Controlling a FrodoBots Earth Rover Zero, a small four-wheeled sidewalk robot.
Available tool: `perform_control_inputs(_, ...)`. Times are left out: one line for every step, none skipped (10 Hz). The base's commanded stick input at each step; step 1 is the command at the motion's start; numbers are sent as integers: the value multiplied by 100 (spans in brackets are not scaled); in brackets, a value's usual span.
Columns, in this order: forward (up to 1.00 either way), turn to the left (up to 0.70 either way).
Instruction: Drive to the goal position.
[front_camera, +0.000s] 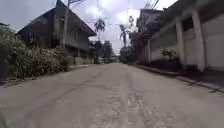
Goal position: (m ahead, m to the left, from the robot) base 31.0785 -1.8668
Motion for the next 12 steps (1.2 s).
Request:
perform_control_inputs(98,0)
perform_control_inputs(98,0)
perform_control_inputs(98,0)
perform_control_inputs(98,0)
perform_control_inputs(98,0)
perform_control_inputs(98,0)
perform_control_inputs(98,0)
perform_control_inputs(98,0)
perform_control_inputs(98,0)
perform_control_inputs(98,0)
perform_control_inputs(98,0)
perform_control_inputs(98,0)
